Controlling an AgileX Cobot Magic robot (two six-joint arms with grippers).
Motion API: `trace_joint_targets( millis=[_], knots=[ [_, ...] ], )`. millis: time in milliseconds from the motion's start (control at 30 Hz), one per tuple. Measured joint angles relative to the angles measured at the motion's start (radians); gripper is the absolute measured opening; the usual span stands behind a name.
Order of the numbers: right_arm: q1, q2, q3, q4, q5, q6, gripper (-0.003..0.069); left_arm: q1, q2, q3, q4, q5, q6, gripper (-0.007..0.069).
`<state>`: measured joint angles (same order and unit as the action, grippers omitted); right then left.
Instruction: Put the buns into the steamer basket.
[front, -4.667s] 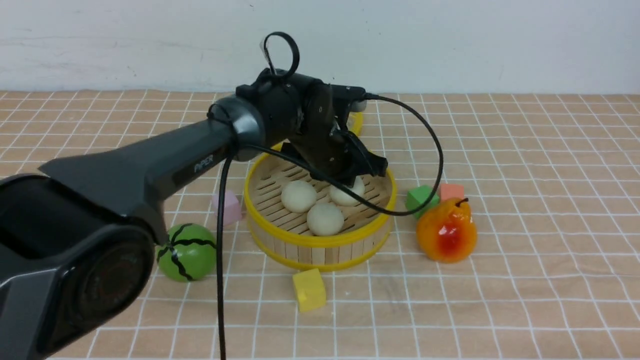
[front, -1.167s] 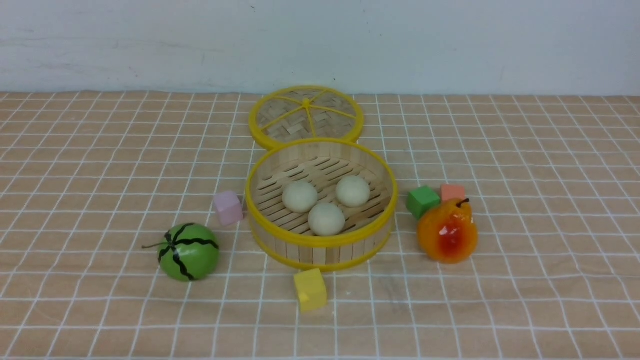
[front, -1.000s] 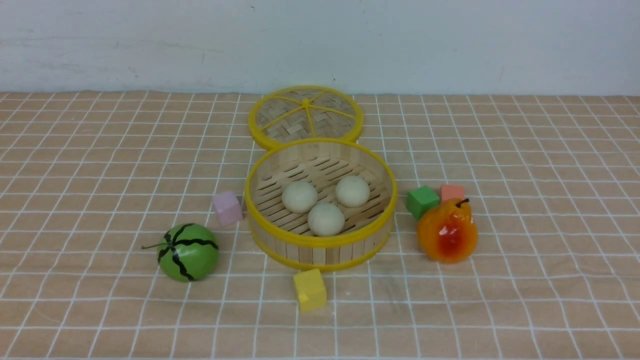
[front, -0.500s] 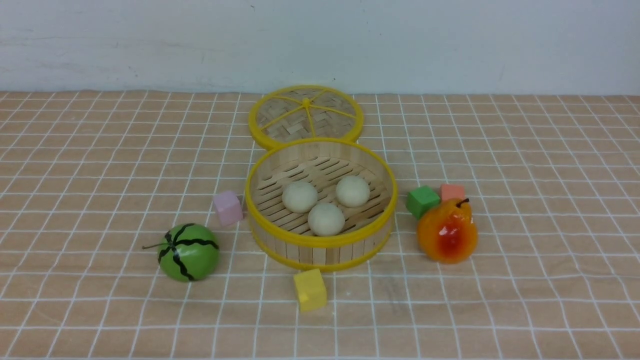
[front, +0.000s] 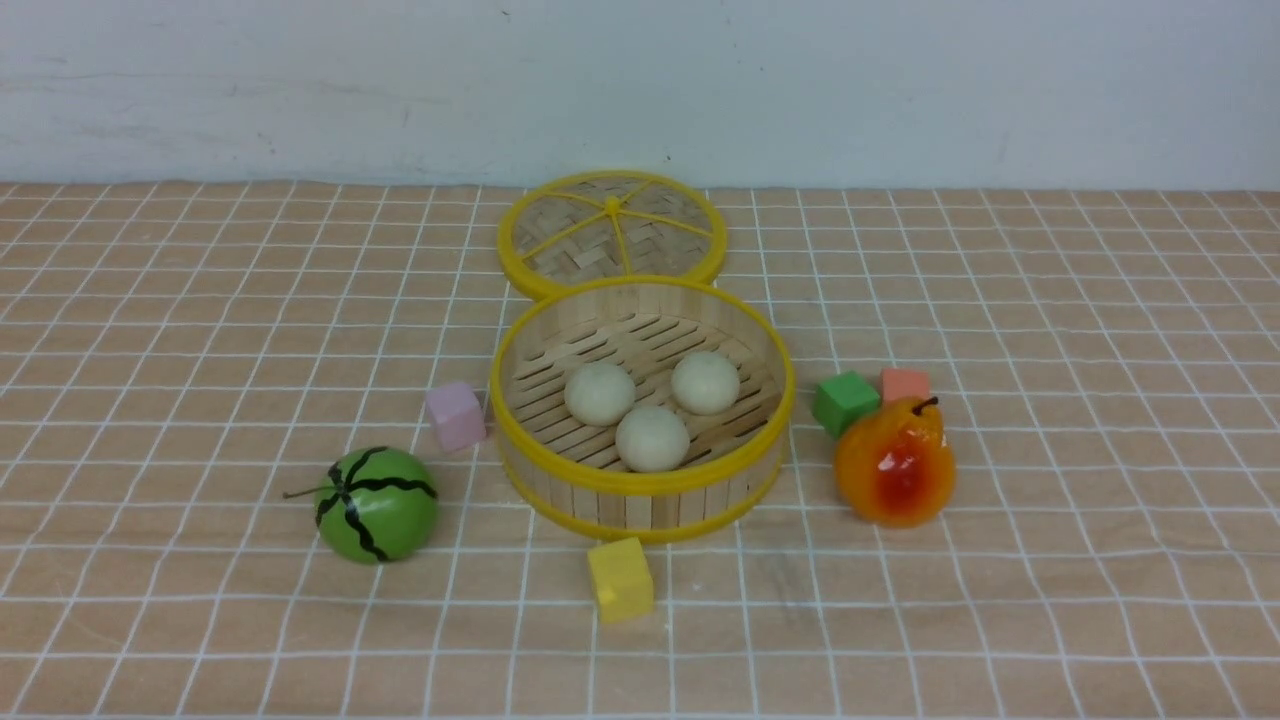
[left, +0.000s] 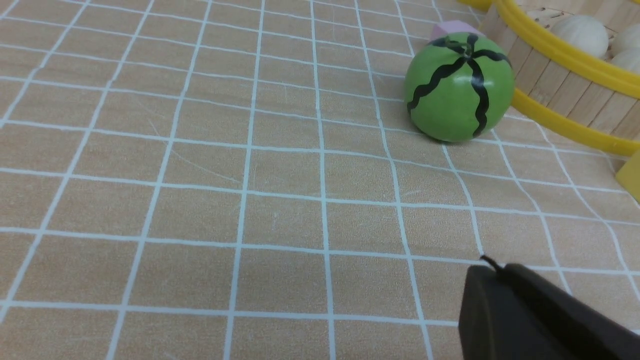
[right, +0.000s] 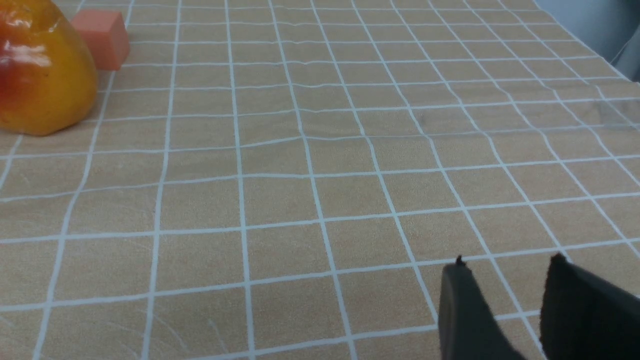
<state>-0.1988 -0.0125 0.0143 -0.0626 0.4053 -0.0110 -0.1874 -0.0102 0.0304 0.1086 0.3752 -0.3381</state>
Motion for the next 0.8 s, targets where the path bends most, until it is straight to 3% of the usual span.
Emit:
trace_joint_targets(
  millis=[800],
  knots=[
    [0.000,0.000,0.000,0.000,0.000,0.000,0.0241,0.000,0.000,0.000,0.000,0.000,0.000,0.0032]
  ],
)
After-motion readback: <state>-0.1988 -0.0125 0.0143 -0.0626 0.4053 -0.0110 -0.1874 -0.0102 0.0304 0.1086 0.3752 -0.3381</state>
